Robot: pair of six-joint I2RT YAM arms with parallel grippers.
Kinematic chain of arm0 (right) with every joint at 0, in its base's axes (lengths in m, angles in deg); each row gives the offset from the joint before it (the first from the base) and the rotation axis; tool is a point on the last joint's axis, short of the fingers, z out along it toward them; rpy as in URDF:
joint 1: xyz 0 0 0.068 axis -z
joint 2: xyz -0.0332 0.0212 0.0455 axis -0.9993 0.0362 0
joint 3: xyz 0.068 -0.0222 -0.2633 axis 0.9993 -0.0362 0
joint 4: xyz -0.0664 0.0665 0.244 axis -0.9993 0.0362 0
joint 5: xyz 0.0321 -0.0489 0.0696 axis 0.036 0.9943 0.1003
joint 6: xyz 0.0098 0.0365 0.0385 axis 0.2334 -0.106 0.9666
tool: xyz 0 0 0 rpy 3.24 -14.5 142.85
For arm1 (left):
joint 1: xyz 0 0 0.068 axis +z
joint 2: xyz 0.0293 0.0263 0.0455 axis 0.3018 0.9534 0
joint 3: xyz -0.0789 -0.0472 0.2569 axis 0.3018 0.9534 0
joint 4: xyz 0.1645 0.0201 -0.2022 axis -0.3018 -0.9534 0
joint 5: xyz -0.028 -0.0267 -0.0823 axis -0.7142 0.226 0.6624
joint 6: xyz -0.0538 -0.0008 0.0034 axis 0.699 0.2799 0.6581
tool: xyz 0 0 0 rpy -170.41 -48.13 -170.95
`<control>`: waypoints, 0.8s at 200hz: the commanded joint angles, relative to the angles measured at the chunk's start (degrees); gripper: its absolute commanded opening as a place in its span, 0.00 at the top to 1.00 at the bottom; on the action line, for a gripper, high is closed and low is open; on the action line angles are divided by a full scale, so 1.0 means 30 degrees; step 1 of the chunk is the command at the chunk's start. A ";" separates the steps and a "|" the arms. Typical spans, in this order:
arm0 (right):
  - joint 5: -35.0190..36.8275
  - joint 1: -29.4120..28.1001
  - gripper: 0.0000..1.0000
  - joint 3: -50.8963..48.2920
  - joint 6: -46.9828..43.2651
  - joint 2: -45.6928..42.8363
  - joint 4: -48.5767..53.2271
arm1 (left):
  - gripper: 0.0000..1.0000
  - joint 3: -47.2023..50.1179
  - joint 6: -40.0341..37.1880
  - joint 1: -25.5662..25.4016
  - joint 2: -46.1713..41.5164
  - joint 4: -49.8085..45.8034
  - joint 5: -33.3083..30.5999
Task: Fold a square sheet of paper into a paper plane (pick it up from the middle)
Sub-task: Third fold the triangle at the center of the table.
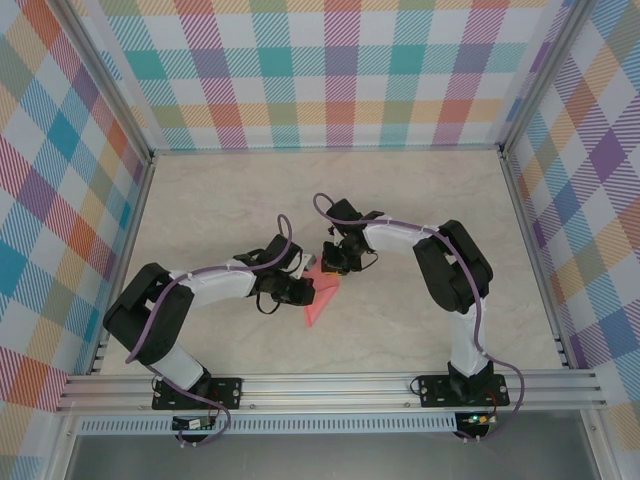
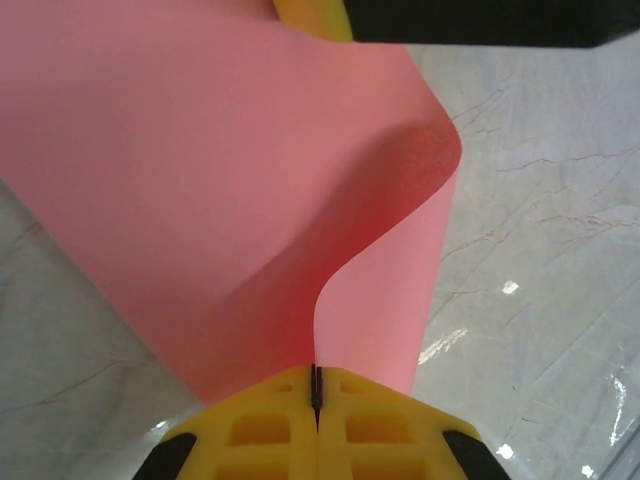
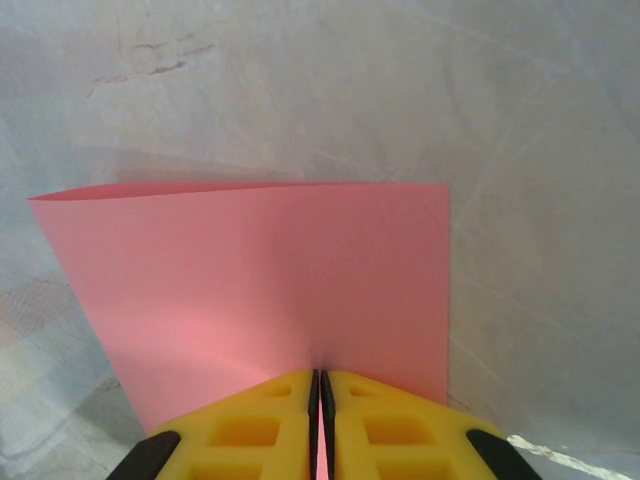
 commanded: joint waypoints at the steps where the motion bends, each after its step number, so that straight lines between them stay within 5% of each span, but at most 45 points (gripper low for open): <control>1: 0.0021 0.0076 0.87 -0.0049 -0.0193 0.0480 0.0613 | 0.99 -0.0711 -0.0367 0.0304 0.0172 -0.0483 -0.0579; 160: 0.0067 0.0041 0.85 -0.0311 0.0084 0.0341 0.0722 | 0.97 -0.0302 -0.0620 0.0305 -0.0053 -0.1320 -0.1333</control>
